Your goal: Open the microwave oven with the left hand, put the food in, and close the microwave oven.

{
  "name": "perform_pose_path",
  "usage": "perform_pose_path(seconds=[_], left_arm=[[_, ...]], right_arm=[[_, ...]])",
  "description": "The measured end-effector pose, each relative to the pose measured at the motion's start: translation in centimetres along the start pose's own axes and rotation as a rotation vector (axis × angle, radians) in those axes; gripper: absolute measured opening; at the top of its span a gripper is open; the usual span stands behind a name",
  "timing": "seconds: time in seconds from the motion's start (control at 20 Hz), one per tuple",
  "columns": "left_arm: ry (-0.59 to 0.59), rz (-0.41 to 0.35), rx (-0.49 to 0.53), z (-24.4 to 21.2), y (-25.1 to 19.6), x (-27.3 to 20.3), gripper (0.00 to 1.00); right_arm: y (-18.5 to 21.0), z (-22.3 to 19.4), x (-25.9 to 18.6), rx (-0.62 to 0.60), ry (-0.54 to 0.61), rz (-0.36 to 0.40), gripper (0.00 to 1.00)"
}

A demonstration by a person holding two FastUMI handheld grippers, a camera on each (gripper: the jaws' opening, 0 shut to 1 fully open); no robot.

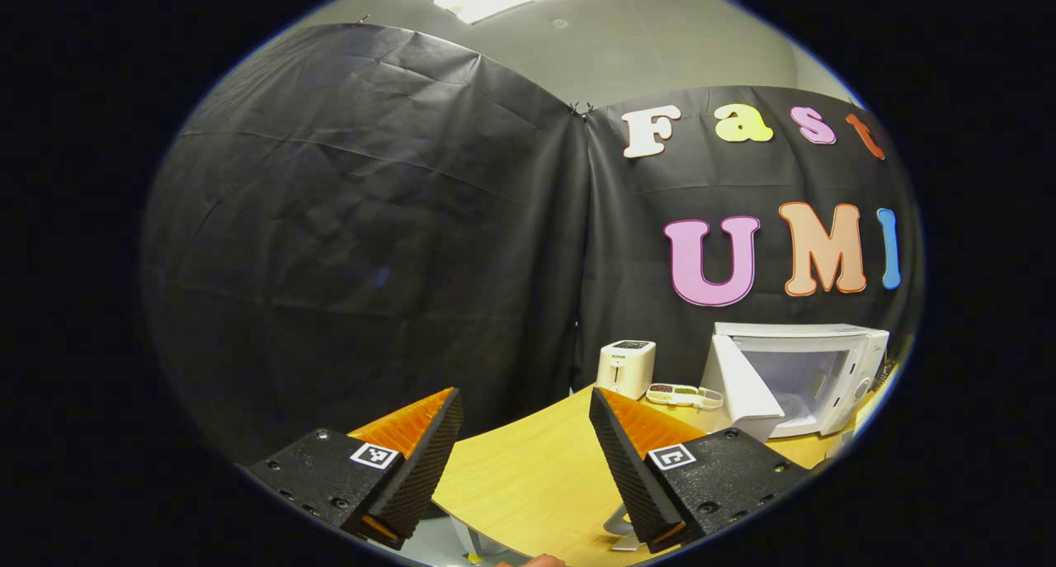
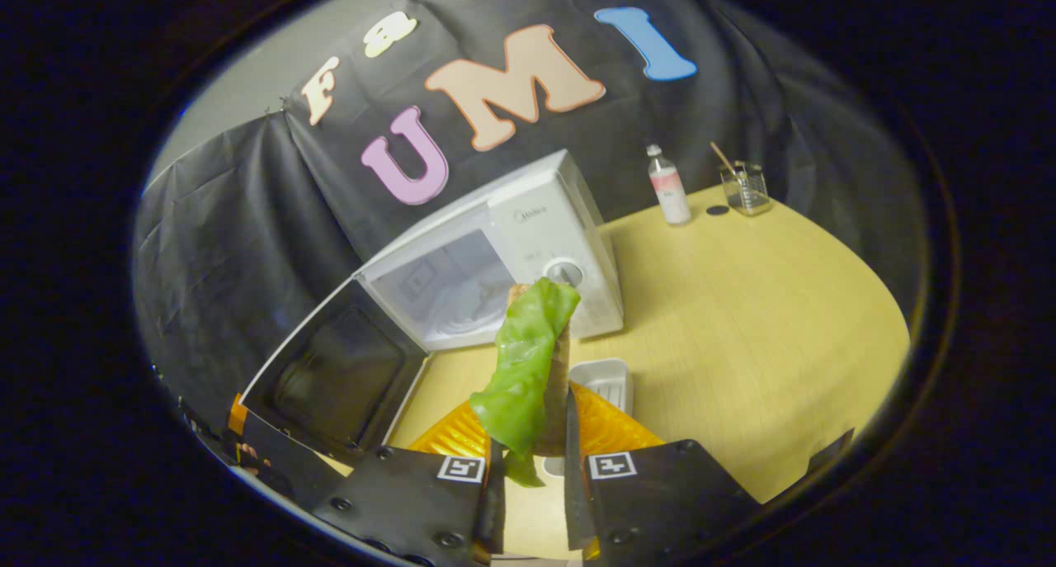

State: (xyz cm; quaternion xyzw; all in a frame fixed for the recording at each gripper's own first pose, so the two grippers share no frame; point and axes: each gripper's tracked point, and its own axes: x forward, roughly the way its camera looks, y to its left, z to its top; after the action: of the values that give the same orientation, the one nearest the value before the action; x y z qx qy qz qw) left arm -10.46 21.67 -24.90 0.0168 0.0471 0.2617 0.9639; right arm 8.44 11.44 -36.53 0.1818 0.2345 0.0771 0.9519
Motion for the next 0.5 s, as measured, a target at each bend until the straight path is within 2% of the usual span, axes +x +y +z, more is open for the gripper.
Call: perform_pose_path(seconds=[0.05,0.1,0.15,0.2,0.25,0.3,0.5], left_arm=[[0.000,0.002,0.003,0.0,0.0,0.0,0.94],[0.000,0.003,0.006,0.0,0.1,0.0,0.90],[-0.001,0.004,0.008,-0.1,0.3,0.0,0.94],[-0.002,0.005,0.007,0.0,0.3,-0.1,0.90],[-0.001,0.004,0.006,0.0,0.2,-0.1,0.90],[-0.002,0.001,0.005,-0.1,0.1,-0.1,0.94],[-0.007,0.007,0.014,0.1,0.4,0.1,0.94]], right_arm=[[1.1,0.3,0.0,0.010,-0.041,0.016,0.31],[2.3,0.3,0.0,0.028,-0.071,0.041,0.31],[3.5,0.2,0.2,0.054,-0.097,0.067,0.31],[4.5,0.2,0.4,0.085,-0.131,0.089,0.31],[5.6,0.2,0.7,0.110,-0.166,0.104,0.31],[6.4,-0.1,1.1,0.127,-0.191,0.113,0.31],[9.7,-1.4,4.3,0.195,-0.248,0.145,0.31]])
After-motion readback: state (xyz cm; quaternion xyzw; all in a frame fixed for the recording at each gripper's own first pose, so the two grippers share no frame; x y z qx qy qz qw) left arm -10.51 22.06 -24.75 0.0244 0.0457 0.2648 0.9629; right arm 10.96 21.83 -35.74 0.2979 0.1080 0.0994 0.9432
